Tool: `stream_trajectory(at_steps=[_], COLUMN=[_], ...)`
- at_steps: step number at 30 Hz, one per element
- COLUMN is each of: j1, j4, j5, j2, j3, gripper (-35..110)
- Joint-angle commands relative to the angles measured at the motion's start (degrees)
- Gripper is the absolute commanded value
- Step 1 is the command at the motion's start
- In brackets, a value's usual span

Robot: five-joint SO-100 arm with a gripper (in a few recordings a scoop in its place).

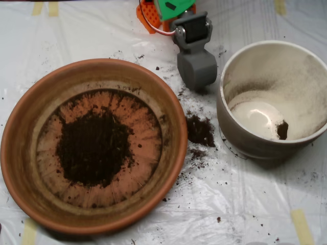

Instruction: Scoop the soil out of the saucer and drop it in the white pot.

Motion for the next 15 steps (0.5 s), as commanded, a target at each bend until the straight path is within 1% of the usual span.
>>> stream_trajectory(at_steps=[1, 5, 8, 11, 15], j1=[0.97, 2.9, 4.57, 6.5, 14.15], j4=[0.09, 1.85, 2.55, 4.13, 5.36], j5=[0.79, 0.26, 0.09, 0.88, 4.48], j2=[4.39, 4.39, 3.34, -2.9, -15.29], j3=[-4.22, -9.93, -14.59, -22.06, -32.78], gripper=[1, 4, 10, 15, 20])
